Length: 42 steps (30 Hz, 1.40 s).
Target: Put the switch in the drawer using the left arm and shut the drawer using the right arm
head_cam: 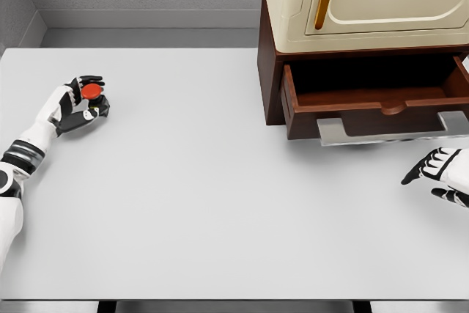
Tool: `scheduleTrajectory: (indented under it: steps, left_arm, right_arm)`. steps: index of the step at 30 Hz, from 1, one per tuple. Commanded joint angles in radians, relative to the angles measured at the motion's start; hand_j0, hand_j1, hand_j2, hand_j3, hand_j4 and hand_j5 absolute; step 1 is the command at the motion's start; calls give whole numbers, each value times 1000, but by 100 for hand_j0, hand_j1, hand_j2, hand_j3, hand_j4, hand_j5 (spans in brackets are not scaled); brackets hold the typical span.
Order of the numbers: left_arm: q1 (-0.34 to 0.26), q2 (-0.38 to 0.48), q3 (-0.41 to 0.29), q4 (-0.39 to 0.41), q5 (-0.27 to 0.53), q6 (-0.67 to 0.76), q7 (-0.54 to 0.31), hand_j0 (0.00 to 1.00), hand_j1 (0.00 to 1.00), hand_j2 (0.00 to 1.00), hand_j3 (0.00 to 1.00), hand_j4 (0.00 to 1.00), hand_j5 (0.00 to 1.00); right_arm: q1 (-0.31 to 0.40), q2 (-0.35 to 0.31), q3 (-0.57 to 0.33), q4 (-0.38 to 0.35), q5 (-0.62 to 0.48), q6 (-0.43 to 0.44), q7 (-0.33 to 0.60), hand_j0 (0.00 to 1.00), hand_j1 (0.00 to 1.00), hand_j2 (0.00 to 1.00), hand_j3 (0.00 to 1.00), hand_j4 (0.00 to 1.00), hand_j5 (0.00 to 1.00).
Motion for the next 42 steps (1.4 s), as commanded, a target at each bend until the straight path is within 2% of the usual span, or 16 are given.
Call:
scheduleTrajectory:
  steps: [1, 2, 7, 11, 18, 26, 33, 42]
  left_arm:
    - [0, 3, 1, -8, 6, 1, 0, 61, 61, 61, 61, 61, 61]
    - [0, 3, 1, -9, 6, 1, 0, 56, 56, 56, 56, 56, 56]
    - [2, 6, -1, -44, 5, -1, 0, 49, 49, 49, 49, 49, 49]
    - [2, 7, -2, -69, -9, -1, -1, 49, 49, 49, 49, 49, 49]
    - [40, 3, -2, -216, -46, 1, -1, 49, 49, 49, 49, 49, 49]
    - [51, -2, -14, -264, -57, 1, -3, 48, 48, 48, 48, 48, 48]
    - [57, -10, -45, -382, -90, 1, -3, 46, 46, 46, 46, 46, 46]
    - [57, -37, -82, -436, -103, 1, -3, 46, 46, 46, 46, 46, 46]
  right_arm:
    - [0, -4, 0, -1, -6, 0, 0, 65, 65, 65, 65, 65, 65]
    - [0, -4, 0, -1, -6, 0, 0, 65, 65, 65, 65, 65, 65]
    - [0, -4, -2, -1, -8, 0, 0, 65, 65, 65, 65, 65, 65]
    - [0, -5, -2, -1, -11, 0, 0, 65, 65, 65, 65, 65, 65]
    - [0, -50, 3, 2, -40, 0, 0, 65, 65, 65, 65, 65, 65]
    - [0, -57, 4, 2, -43, 0, 0, 65, 65, 65, 65, 65, 65]
    - [2, -57, 6, 0, -43, 0, -2, 65, 65, 65, 65, 65, 65]
    - [2, -57, 6, -1, -43, 0, -2, 64, 64, 64, 64, 64, 64]
